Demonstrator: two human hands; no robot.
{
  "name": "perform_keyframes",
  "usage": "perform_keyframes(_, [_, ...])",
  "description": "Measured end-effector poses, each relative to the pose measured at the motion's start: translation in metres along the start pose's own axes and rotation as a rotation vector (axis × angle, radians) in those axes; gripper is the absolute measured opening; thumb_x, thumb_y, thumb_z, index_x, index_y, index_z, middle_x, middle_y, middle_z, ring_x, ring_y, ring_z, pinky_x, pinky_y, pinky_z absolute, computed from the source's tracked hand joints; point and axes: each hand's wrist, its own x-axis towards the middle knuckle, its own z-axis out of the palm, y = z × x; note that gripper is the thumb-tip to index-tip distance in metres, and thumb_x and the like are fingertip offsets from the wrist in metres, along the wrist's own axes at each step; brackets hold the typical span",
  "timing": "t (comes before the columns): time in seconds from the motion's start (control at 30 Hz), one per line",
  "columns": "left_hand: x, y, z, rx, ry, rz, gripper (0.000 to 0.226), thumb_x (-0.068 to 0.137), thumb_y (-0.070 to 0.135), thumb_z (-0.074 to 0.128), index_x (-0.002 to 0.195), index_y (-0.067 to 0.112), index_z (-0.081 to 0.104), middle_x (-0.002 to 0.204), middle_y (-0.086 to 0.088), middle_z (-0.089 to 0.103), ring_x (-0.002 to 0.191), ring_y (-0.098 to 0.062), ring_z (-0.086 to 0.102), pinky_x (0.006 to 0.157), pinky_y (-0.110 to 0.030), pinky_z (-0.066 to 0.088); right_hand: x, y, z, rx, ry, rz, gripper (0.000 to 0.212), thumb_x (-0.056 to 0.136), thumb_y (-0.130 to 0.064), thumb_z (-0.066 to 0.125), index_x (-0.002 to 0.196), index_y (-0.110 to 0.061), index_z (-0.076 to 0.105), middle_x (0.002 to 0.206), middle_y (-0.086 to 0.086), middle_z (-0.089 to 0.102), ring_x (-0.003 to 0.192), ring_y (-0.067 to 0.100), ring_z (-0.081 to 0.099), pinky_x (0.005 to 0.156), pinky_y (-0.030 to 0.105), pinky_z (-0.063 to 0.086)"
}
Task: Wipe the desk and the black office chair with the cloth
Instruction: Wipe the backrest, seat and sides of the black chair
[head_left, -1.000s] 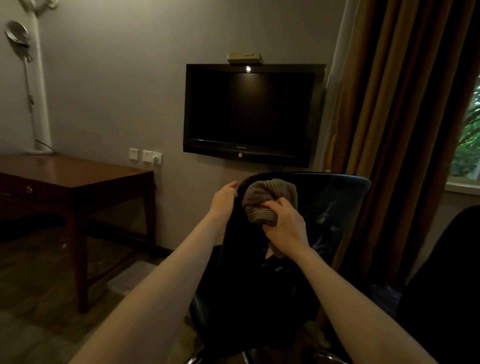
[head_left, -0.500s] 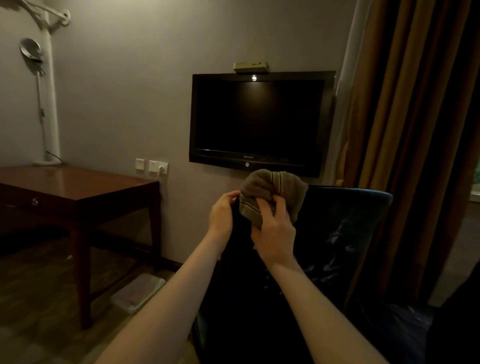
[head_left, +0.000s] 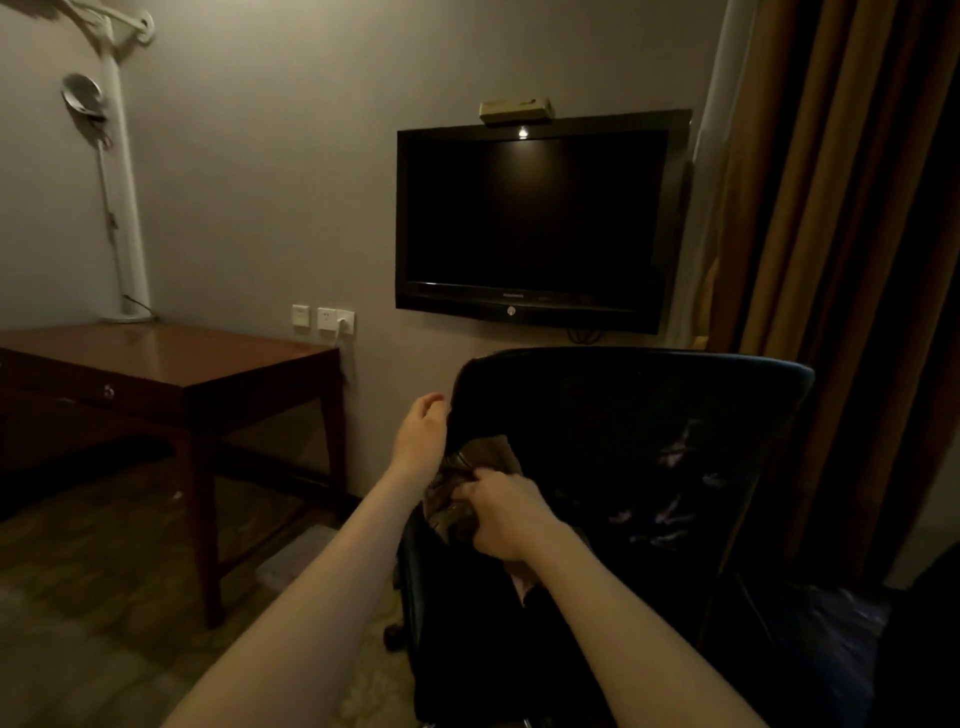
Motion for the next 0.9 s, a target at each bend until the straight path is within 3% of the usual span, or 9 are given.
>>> perform_keyframes(0.1, [-0.001,-0.003,0.000,-0.008,0.028,0.009,0.035,0.100,0.023,0.035,0.131,0.014,0.046,0.127,-0.006,0.053,0.117,-0.024,0.050,0.104,-0.040,0.040,-0.021,0.014,-0.007,0.137,0.197,-0.024,0.046,0.084,-0.023,0.058,0.130,-0.027,0.052,0.133,0.000,0.047,0.113,0.026,0.053,0.091,0.035,0.047])
perform_keyframes(0.27, [-0.014,0.011,0.009,0.003,0.287,0.291,0.021,0.096,0.010,0.039,0.110,0.014,0.053,0.112,-0.004,0.053,0.101,-0.016,0.051,0.083,-0.026,0.041,-0.036,0.032,-0.031,0.202,0.930,-0.053,0.048,0.062,-0.013,0.077,0.109,-0.014,0.067,0.112,0.011,0.062,0.087,0.029,0.066,0.064,0.033,0.057])
perform_keyframes(0.37, [-0.018,0.023,0.018,-0.058,0.301,0.369,0.015,0.094,0.008,0.040,0.098,0.016,0.051,0.097,-0.001,0.056,0.089,-0.013,0.053,0.074,-0.022,0.041,-0.033,0.039,-0.048,0.023,1.050,-0.028,0.055,0.057,-0.014,0.084,0.108,-0.013,0.064,0.106,0.015,0.062,0.081,0.030,0.065,0.050,0.029,0.052])
perform_keyframes(0.5, [-0.021,0.022,0.030,0.005,0.156,0.283,0.018,0.093,0.005,0.039,0.101,0.018,0.049,0.089,0.005,0.054,0.081,-0.010,0.052,0.064,-0.019,0.042,-0.016,0.050,-0.027,-0.180,0.926,-0.022,0.062,0.044,-0.008,0.086,0.101,-0.016,0.064,0.106,0.018,0.061,0.073,0.034,0.064,0.043,0.031,0.050])
perform_keyframes(0.57, [-0.018,0.013,0.033,-0.037,0.083,0.035,0.020,0.093,0.007,0.040,0.110,0.016,0.045,0.093,0.001,0.051,0.080,-0.013,0.050,0.062,-0.023,0.041,-0.011,0.052,-0.003,-0.148,0.786,0.017,0.054,0.046,-0.007,0.086,0.096,-0.015,0.070,0.105,0.020,0.064,0.073,0.036,0.065,0.040,0.033,0.051])
perform_keyframes(0.63, [-0.018,0.003,0.030,-0.093,0.014,-0.199,0.021,0.094,0.011,0.043,0.114,0.015,0.040,0.096,-0.001,0.048,0.076,-0.011,0.046,0.058,-0.025,0.038,-0.010,0.051,0.018,-0.065,0.586,0.068,0.047,0.063,-0.008,0.080,0.107,-0.017,0.067,0.118,0.019,0.059,0.087,0.038,0.064,0.050,0.037,0.053])
perform_keyframes(0.73, [-0.016,-0.004,0.023,0.041,-0.013,-0.163,0.029,0.093,0.013,0.048,0.121,0.016,0.039,0.102,0.000,0.050,0.076,-0.009,0.047,0.057,-0.024,0.036,-0.011,0.050,0.030,-0.050,0.251,0.130,0.048,0.087,-0.013,0.058,0.132,-0.024,0.047,0.140,0.009,0.035,0.115,0.033,0.050,0.080,0.038,0.050])
perform_keyframes(0.8, [-0.016,-0.002,0.022,0.091,-0.005,-0.132,0.032,0.093,0.012,0.048,0.124,0.015,0.040,0.105,-0.001,0.049,0.076,-0.010,0.047,0.056,-0.024,0.037,-0.010,0.045,0.020,-0.069,0.120,0.109,0.047,0.090,-0.017,0.055,0.134,-0.027,0.044,0.141,0.006,0.033,0.117,0.031,0.049,0.086,0.037,0.047])
perform_keyframes(0.9, [-0.020,0.004,0.027,0.158,-0.022,-0.095,0.033,0.092,0.011,0.047,0.123,0.015,0.041,0.113,-0.006,0.048,0.077,-0.011,0.047,0.056,-0.024,0.037,-0.016,0.044,0.007,-0.068,0.081,0.056,0.045,0.089,-0.023,0.056,0.133,-0.029,0.047,0.139,0.004,0.038,0.116,0.028,0.050,0.088,0.037,0.046])
